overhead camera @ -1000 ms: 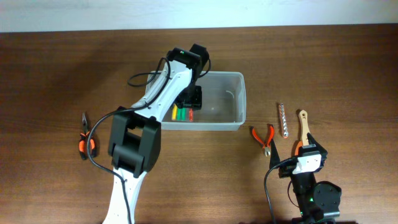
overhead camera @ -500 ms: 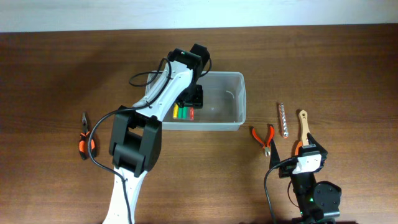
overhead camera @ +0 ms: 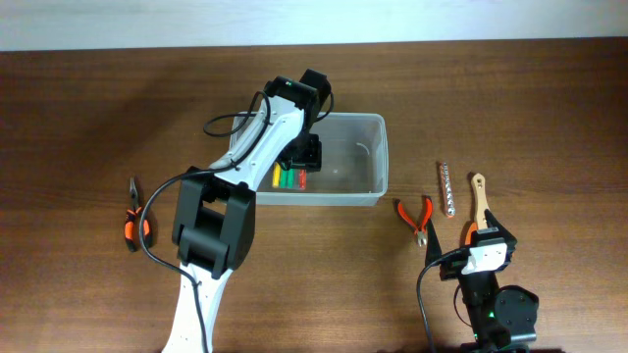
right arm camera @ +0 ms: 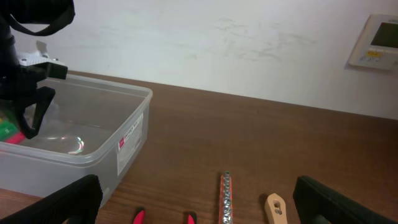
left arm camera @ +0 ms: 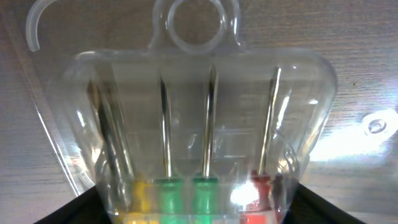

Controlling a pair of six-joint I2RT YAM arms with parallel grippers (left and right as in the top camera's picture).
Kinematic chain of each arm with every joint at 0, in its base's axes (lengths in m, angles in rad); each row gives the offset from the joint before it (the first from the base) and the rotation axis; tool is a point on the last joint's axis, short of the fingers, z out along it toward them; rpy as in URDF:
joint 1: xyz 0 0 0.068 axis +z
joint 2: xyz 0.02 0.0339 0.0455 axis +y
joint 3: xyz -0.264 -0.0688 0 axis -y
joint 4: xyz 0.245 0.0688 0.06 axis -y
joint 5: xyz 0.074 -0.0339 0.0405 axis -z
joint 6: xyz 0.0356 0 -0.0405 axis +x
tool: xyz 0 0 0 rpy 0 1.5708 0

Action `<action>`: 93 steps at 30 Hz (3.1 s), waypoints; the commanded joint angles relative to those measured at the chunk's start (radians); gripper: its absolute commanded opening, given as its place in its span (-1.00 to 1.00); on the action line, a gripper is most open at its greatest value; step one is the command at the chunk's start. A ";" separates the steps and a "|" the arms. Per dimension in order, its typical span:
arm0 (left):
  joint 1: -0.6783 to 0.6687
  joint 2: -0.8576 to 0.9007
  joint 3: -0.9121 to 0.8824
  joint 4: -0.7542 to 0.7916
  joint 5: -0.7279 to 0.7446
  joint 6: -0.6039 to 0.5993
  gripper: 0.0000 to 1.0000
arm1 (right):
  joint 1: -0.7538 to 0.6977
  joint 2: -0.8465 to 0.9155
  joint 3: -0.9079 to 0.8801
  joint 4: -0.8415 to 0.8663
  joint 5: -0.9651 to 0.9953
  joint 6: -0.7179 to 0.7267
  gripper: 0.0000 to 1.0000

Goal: Pack container
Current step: 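Open the left gripper and withdraw it from the container, then lower the left gripper onto the orange-black pliers and grasp them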

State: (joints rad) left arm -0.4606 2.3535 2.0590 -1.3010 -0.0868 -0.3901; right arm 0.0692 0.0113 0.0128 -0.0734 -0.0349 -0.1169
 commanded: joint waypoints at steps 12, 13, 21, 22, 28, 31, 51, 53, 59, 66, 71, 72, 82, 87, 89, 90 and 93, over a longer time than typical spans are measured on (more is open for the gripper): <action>0.075 -0.008 0.018 -0.047 -0.009 -0.006 0.49 | 0.002 -0.005 -0.007 -0.001 0.008 -0.006 0.98; 0.079 -0.014 0.030 -0.057 0.001 -0.006 0.47 | 0.002 -0.005 -0.007 -0.001 0.008 -0.006 0.97; 0.077 -0.151 0.203 -0.146 0.034 0.026 0.52 | 0.002 -0.005 -0.007 -0.001 0.008 -0.006 0.97; 0.078 -0.175 0.225 -0.161 0.029 0.026 0.56 | 0.002 -0.005 -0.007 -0.001 0.008 -0.006 0.97; 0.146 -0.310 0.273 -0.246 -0.004 0.024 0.58 | 0.002 -0.005 -0.007 -0.001 0.008 -0.006 0.97; 0.190 -0.338 0.273 -0.328 -0.099 0.024 0.59 | 0.002 -0.005 -0.007 -0.001 0.008 -0.006 0.97; 0.287 -0.550 0.210 -0.384 -0.236 0.047 0.61 | 0.002 -0.005 -0.007 -0.001 0.008 -0.006 0.97; 0.298 -0.601 0.172 -0.365 -0.283 0.046 0.61 | 0.002 -0.005 -0.007 -0.001 0.008 -0.006 0.97; 0.419 -0.814 -0.176 -0.167 -0.285 0.051 0.70 | 0.002 -0.005 -0.007 -0.001 0.008 -0.006 0.97; 0.557 -0.931 -0.684 0.155 -0.109 0.211 0.84 | 0.002 -0.005 -0.007 -0.001 0.008 -0.006 0.97; 0.595 -0.847 -0.813 0.232 -0.101 0.235 0.92 | 0.002 -0.005 -0.007 -0.001 0.008 -0.006 0.97; 0.603 -0.822 -0.813 0.237 -0.091 0.235 0.92 | 0.002 -0.005 -0.007 -0.001 0.008 -0.006 0.97; 0.698 -0.594 -0.813 0.270 0.016 0.274 0.82 | 0.002 -0.005 -0.007 -0.001 0.008 -0.006 0.97; 0.702 -0.533 -0.813 0.276 0.020 0.293 0.79 | 0.002 -0.005 -0.007 -0.001 0.008 -0.006 0.97; 0.702 -0.520 -0.813 0.281 0.020 0.301 0.78 | 0.002 -0.005 -0.007 -0.001 0.008 -0.006 0.97; 0.702 -0.515 -0.813 0.284 0.020 0.309 0.79 | 0.002 -0.005 -0.007 -0.001 0.008 -0.006 0.97; 0.702 -0.504 -0.813 0.293 0.011 0.317 0.68 | 0.002 -0.005 -0.007 -0.001 0.008 -0.006 0.97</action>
State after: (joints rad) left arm 0.2379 1.8290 1.2461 -1.0164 -0.0845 -0.1062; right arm 0.0692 0.0113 0.0128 -0.0734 -0.0349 -0.1162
